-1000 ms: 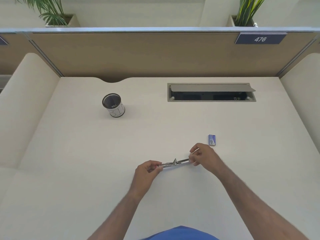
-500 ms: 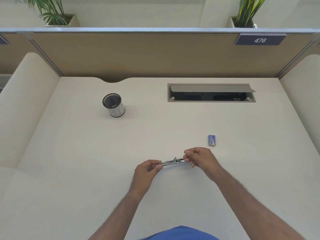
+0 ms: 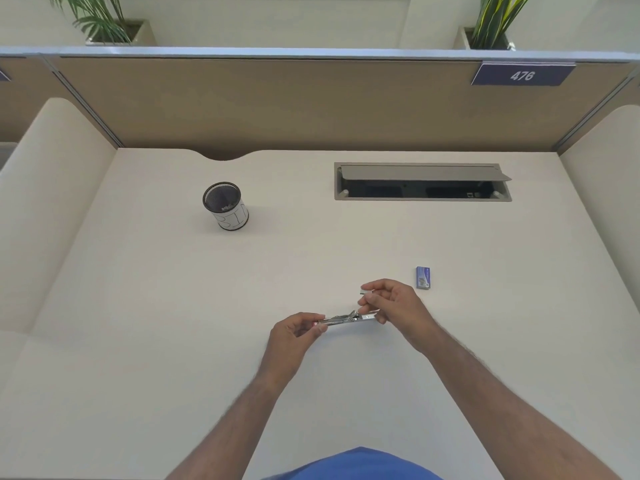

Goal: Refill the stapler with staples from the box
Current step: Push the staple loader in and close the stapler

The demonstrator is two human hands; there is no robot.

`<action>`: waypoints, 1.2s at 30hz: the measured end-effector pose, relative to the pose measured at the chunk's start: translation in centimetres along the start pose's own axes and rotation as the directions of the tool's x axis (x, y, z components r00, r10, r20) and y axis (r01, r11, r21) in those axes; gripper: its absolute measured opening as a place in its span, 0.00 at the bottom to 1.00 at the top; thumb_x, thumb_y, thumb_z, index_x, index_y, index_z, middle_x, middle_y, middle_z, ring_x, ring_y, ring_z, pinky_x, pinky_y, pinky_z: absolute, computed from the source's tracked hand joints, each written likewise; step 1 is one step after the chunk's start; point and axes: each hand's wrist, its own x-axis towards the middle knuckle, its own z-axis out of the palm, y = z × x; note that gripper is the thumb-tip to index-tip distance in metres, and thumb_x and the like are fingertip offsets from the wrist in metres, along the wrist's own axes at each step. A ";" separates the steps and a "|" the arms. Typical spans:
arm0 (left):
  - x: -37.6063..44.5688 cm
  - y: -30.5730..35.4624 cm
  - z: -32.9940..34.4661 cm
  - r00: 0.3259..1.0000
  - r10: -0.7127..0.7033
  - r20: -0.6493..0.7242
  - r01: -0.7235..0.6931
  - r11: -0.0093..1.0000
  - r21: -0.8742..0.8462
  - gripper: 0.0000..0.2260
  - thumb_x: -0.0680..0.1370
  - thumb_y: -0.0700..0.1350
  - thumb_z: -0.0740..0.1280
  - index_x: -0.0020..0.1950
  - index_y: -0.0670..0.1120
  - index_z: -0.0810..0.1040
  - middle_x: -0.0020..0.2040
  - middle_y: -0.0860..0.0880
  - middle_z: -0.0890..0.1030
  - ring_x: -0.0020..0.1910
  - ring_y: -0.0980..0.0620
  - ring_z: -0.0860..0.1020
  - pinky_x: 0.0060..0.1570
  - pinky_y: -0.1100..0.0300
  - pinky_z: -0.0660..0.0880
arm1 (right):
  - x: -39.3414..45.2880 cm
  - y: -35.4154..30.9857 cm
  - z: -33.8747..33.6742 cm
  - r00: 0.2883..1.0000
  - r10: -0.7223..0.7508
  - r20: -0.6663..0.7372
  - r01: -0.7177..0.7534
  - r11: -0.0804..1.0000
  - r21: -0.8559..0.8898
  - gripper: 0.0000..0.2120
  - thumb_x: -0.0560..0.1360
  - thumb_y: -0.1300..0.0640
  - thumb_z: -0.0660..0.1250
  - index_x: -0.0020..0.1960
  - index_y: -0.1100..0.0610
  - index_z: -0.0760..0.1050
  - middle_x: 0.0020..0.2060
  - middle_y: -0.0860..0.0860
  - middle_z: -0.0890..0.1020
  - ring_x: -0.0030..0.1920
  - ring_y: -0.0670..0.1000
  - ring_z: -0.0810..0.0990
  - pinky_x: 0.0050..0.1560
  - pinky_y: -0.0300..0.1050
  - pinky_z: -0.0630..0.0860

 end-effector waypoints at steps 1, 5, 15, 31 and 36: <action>0.0 0.0 0.0 1.000 -0.001 0.001 0.001 1.000 0.001 0.06 0.78 0.49 0.81 0.54 0.58 0.91 0.48 0.54 0.91 0.49 0.61 0.87 0.53 0.67 0.78 | 0.0 -0.2 0.0 1.000 -0.010 -0.001 0.010 1.000 -0.009 0.06 0.82 0.65 0.70 0.59 0.63 0.80 0.46 0.62 0.89 0.45 0.56 0.89 0.31 0.40 0.72; 0.1 0.1 -0.2 1.000 -0.005 0.016 0.005 1.000 0.003 0.07 0.77 0.50 0.81 0.55 0.58 0.91 0.50 0.54 0.92 0.51 0.60 0.88 0.55 0.64 0.78 | -0.2 -0.9 0.5 0.999 -0.040 -0.015 0.039 0.995 -0.091 0.04 0.82 0.64 0.70 0.57 0.63 0.78 0.46 0.59 0.90 0.45 0.57 0.91 0.33 0.42 0.72; 0.0 1.0 -0.1 0.998 0.023 0.054 -0.023 1.000 -0.012 0.09 0.78 0.52 0.80 0.58 0.57 0.90 0.52 0.54 0.92 0.55 0.57 0.88 0.59 0.59 0.78 | -1.4 -1.4 2.2 0.943 -0.250 0.218 0.331 0.759 -0.561 0.04 0.80 0.54 0.76 0.54 0.48 0.84 0.54 0.42 0.86 0.58 0.43 0.82 0.53 0.32 0.75; -0.6 2.4 0.4 0.998 -0.005 0.066 0.013 0.992 -0.126 0.09 0.78 0.48 0.81 0.57 0.54 0.90 0.53 0.50 0.92 0.56 0.53 0.89 0.60 0.58 0.79 | -1.5 -0.6 2.1 0.926 -0.276 0.255 0.373 0.583 -0.722 0.02 0.80 0.53 0.75 0.52 0.48 0.84 0.49 0.42 0.84 0.50 0.45 0.81 0.63 0.56 0.75; -0.9 2.9 0.4 0.998 -0.023 0.057 0.032 0.987 -0.159 0.07 0.79 0.44 0.79 0.55 0.54 0.90 0.52 0.48 0.92 0.55 0.52 0.89 0.56 0.61 0.77 | -1.5 -0.9 1.9 0.926 -0.283 0.248 0.374 0.610 -0.699 0.04 0.78 0.53 0.78 0.51 0.45 0.86 0.50 0.42 0.86 0.51 0.46 0.82 0.63 0.60 0.75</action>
